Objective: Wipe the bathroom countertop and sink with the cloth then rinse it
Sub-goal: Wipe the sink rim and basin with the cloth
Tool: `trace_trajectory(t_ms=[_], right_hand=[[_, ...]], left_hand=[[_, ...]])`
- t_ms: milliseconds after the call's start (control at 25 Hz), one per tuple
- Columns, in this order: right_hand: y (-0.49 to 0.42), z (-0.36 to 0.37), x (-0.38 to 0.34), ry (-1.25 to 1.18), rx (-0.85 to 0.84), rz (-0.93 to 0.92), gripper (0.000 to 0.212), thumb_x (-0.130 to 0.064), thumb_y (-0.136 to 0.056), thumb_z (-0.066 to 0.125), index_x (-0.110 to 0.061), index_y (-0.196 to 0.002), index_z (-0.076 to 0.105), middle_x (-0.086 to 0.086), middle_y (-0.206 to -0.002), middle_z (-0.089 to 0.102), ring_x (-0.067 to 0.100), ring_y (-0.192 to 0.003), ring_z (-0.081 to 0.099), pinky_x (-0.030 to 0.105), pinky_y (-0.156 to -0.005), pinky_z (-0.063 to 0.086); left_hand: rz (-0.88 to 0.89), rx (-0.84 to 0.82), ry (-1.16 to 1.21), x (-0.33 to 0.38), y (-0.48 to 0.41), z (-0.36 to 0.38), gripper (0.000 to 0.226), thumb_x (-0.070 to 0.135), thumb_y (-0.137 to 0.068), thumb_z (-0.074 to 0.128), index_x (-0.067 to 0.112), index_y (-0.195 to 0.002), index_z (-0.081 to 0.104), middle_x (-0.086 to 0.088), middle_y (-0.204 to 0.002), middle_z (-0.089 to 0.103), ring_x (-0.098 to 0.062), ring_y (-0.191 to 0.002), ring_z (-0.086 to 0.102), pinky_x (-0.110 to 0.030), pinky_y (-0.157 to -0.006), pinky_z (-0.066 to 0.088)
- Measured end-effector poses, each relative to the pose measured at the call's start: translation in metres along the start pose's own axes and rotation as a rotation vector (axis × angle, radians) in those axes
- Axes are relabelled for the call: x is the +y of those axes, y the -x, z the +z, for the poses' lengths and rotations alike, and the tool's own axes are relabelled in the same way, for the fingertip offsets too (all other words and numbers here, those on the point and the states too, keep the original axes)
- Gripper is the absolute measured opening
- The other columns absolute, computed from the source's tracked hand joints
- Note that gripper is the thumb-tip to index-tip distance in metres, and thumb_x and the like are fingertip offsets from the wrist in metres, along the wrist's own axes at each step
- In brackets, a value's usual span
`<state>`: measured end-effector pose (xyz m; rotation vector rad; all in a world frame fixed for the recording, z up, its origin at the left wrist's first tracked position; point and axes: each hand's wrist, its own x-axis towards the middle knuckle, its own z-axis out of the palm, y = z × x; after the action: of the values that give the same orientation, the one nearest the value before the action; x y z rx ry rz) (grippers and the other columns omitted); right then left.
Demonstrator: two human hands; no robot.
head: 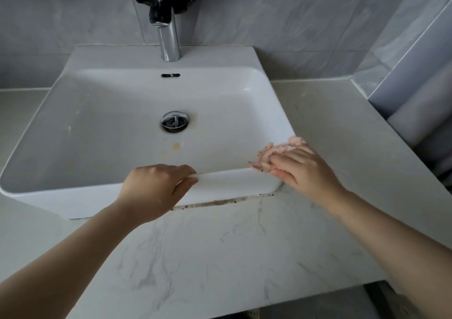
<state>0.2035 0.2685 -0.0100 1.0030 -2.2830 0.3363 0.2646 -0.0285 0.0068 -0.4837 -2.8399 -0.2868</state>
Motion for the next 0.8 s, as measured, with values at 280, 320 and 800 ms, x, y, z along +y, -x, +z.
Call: trace_trajectory(t_ms=[280,320,800], right_hand=[[-0.038,0.038,-0.092,0.026,0.031,0.074,0.025,-0.035,-0.091,0.051,-0.021,-0.079,0.069,-0.007,-0.061,0.061,0.018,-0.056,0.058,0.028,-0.057,0.034],[-0.036,0.036,-0.088,0.011,0.055,0.04,0.021,-0.031,-0.092,0.053,-0.021,-0.084,0.07,-0.007,-0.065,0.063,0.018,-0.06,0.061,0.029,-0.059,0.038],[-0.032,0.003,-0.025,-0.727,0.61,1.365,0.037,-0.022,-0.082,0.066,-0.021,-0.119,0.059,0.005,-0.12,0.058,0.015,-0.102,0.06,0.029,-0.084,0.052]], left_hand=[[0.021,-0.028,-0.036,0.003,-0.001,-0.001,0.036,0.044,-0.087,0.035,0.03,-0.084,0.068,0.012,-0.051,0.055,-0.016,-0.043,0.054,-0.009,-0.044,0.012],[0.02,-0.023,-0.032,0.003,0.0,-0.002,0.036,0.043,-0.087,0.035,0.03,-0.085,0.068,0.012,-0.052,0.055,-0.016,-0.044,0.054,-0.009,-0.044,0.013],[0.006,-0.026,-0.049,0.008,0.0,-0.003,0.034,0.041,-0.086,0.035,0.027,-0.075,0.064,0.012,-0.05,0.053,-0.016,-0.043,0.051,-0.009,-0.044,0.014]])
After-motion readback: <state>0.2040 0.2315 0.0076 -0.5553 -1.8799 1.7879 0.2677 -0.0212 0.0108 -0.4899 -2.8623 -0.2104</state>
